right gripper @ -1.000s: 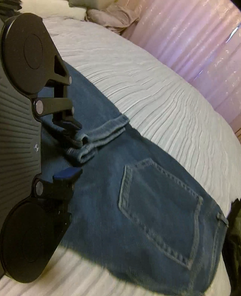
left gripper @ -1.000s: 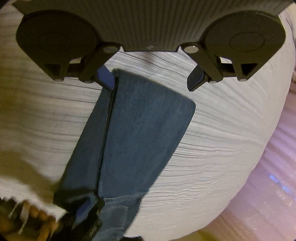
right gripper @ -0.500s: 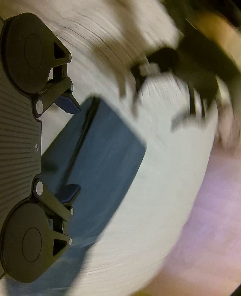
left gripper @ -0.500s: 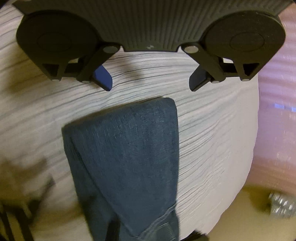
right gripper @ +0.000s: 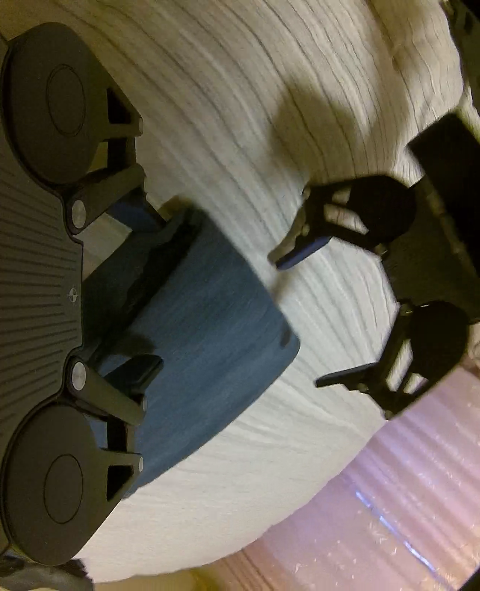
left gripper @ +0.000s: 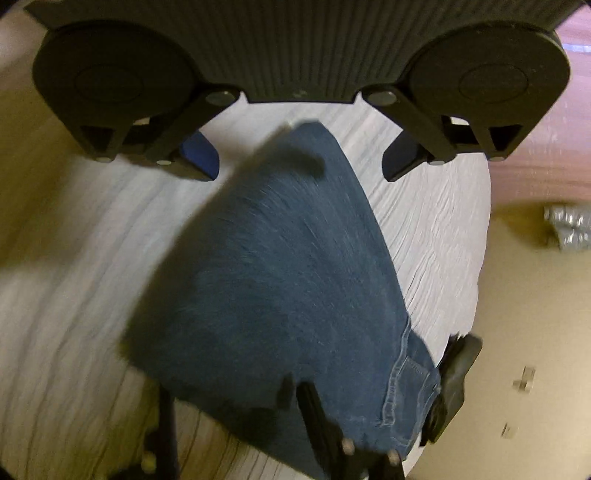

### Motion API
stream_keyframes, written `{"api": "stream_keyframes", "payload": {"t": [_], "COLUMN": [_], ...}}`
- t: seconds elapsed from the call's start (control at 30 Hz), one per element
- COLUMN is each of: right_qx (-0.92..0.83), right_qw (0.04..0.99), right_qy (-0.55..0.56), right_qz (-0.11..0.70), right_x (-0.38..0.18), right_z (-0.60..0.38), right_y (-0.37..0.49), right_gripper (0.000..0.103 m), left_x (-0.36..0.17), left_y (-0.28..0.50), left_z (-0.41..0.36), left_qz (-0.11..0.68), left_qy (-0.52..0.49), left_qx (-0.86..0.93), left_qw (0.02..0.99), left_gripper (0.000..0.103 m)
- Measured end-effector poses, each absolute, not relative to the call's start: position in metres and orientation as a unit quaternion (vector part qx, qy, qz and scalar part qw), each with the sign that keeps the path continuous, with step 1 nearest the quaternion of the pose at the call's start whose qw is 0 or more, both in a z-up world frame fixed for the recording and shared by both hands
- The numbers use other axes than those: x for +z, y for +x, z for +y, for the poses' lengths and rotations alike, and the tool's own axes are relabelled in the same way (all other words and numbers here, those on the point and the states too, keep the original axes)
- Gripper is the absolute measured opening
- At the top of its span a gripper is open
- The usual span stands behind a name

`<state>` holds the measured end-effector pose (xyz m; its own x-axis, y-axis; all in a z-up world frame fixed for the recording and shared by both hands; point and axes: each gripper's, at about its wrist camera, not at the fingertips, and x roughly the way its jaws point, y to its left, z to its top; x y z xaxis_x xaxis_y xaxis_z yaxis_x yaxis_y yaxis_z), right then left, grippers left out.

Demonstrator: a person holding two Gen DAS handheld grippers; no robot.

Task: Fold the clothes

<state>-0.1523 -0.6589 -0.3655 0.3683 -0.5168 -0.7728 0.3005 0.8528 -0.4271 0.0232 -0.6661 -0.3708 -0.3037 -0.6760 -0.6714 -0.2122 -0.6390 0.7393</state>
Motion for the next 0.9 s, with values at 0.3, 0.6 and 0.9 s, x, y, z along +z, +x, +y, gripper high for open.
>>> {"api": "stream_keyframes", "payload": {"t": [0.3, 0.6, 0.9], "right_qx": [-0.240, -0.257, -0.265], "right_qw": [0.807, 0.794, 0.833], "right_qy": [-0.171, -0.241, -0.094], "right_qz": [0.511, 0.496, 0.476], "right_x": [-0.381, -0.399, -0.345], "right_z": [-0.640, -0.668, -0.702], "right_y": [-0.147, -0.143, -0.152], "right_gripper": [0.073, 0.091, 0.026], "left_x": [-0.374, -0.326, -0.285], "left_y": [0.019, 0.011, 0.012], "left_z": [-0.696, -0.713, -0.690], "left_qz": [-0.364, -0.257, -0.232], "left_qy": [0.581, 0.568, 0.566], "left_qx": [-0.720, -0.762, -0.759], "left_qw": [0.110, 0.175, 0.225], "left_gripper": [0.028, 0.019, 0.016]}}
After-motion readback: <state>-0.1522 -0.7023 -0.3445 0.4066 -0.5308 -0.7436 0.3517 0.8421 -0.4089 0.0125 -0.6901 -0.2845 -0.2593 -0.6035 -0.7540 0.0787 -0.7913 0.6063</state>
